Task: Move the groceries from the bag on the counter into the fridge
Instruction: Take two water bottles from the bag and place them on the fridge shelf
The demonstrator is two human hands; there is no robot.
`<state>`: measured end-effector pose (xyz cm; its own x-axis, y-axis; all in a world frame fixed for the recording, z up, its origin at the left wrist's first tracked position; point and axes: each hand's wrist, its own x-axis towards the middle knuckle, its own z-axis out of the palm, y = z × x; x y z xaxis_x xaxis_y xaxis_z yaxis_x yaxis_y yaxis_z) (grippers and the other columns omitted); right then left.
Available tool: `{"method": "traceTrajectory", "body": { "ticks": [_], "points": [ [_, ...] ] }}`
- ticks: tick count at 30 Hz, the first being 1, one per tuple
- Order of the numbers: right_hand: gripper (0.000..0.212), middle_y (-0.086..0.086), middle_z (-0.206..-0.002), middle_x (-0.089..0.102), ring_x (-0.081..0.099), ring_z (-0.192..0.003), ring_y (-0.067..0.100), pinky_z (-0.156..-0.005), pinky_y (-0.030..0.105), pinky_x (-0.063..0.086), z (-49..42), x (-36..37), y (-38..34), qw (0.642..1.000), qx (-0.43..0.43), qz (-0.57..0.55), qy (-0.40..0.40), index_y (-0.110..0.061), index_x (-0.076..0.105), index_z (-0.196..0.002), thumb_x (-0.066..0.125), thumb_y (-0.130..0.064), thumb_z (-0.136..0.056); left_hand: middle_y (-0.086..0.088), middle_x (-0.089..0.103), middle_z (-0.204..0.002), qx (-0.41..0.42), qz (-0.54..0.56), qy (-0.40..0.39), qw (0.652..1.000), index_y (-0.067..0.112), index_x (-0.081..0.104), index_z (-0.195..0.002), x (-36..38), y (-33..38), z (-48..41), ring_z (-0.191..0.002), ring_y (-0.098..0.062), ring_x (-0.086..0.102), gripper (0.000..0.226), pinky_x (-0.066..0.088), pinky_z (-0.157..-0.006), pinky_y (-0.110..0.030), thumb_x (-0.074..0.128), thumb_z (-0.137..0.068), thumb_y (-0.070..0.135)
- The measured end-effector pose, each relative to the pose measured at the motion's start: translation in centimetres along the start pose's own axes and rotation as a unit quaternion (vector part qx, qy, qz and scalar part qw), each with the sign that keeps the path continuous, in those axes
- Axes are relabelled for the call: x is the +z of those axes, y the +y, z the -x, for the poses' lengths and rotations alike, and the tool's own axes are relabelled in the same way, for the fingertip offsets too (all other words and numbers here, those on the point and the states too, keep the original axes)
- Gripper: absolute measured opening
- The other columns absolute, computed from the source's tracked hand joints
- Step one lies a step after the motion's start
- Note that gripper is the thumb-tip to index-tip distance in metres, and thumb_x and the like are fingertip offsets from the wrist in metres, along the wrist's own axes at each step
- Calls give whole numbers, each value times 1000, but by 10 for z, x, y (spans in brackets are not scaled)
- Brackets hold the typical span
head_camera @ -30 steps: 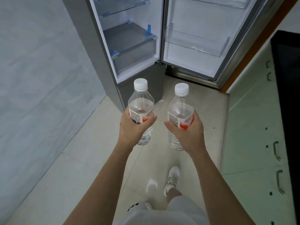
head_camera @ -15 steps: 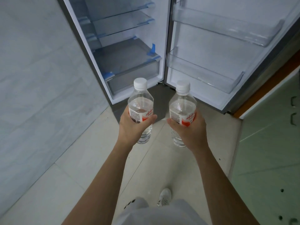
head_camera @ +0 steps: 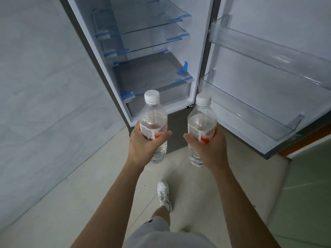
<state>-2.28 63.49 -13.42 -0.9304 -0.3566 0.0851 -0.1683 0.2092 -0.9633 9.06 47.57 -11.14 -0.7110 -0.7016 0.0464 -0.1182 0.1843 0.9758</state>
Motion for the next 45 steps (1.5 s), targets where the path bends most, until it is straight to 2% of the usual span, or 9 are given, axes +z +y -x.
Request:
{"method": "traceTrajectory", "body": {
  "ticks": [6, 11, 20, 23, 27, 32, 38, 42, 45],
  "points": [
    [58, -30, -100, 68, 66, -97, -5, -86, 17, 52, -69, 36, -2, 999, -16, 1, -35, -48, 55, -110, 91, -28, -70, 10, 72, -92, -12, -4, 22, 1000, 31, 59, -105, 0, -10, -69, -85, -4, 70, 41, 54, -68, -14, 85, -73, 28],
    [63, -23, -109, 67, 65, -98, -9, -81, 8, 53, -144, 75, -11, 999, -21, -12, -42, -32, 53, -125, 89, -26, -74, 10, 72, -92, -18, 0, 25, 1000, 27, 61, -107, -4, -13, -153, -84, -3, 70, 44, 53, -68, -13, 86, -72, 28],
    [65, -17, -111, 69, 68, -100, -2, -85, 13, 54, -257, 137, -24, 999, -27, 5, -30, -28, 55, -127, 89, -29, -72, 15, 69, -96, 0, 2, 29, 1000, 33, 56, -106, -12, -9, -274, -86, 5, 67, 45, 48, -67, -5, 85, -73, 22],
    [67, -25, -111, 64, 65, -97, -10, -80, 5, 50, -273, 149, -22, 999, -27, 20, -37, -31, 51, -128, 89, -32, -72, 14, 68, -99, -8, 5, 35, 999, 32, 55, -109, -13, -10, -293, -89, 7, 66, 47, 50, -69, -5, 84, -73, 22],
    [70, -12, -116, 69, 68, -104, 5, -90, 19, 53, -294, 161, -19, 998, -27, 32, -50, -22, 53, -132, 89, -30, -72, 10, 70, -99, -11, 13, 41, 999, 24, 57, -113, -13, -12, -312, -90, 1, 68, 49, 52, -72, -9, 85, -73, 18],
    [63, -26, -107, 62, 63, -94, -15, -78, 0, 47, -322, 169, -26, 996, -27, 29, -78, -30, 52, -124, 89, -27, -73, 8, 71, -97, -6, 20, 68, 997, 18, 59, -113, -12, -3, -326, -89, -4, 69, 47, 52, -73, -11, 84, -73, 17],
    [60, -19, -107, 66, 66, -96, -3, -78, 8, 50, -350, 173, -58, 994, -23, -13, -111, -33, 53, -121, 89, -29, -73, 20, 71, -86, 8, 38, 107, 994, 30, 59, -100, -16, 32, -336, -83, -2, 69, 37, 52, -69, -11, 83, -74, 21],
    [66, -8, -116, 70, 68, -104, 9, -89, 25, 56, -364, 173, -89, 990, -48, -50, -124, -22, 56, -129, 89, -29, -72, 6, 74, -91, 48, 53, 134, 988, 18, 65, -105, -24, 63, -342, -87, -10, 72, 53, 57, -76, -22, 84, -63, 43],
    [65, -10, -114, 70, 69, -102, 7, -90, 28, 57, -370, 177, -116, 986, -69, -80, -131, -25, 56, -128, 89, -25, -72, 0, 74, -90, 85, 64, 139, 984, 12, 65, -105, -29, 85, -344, -86, -14, 72, 52, 58, -77, -24, 82, -64, 40]
  ]
}}
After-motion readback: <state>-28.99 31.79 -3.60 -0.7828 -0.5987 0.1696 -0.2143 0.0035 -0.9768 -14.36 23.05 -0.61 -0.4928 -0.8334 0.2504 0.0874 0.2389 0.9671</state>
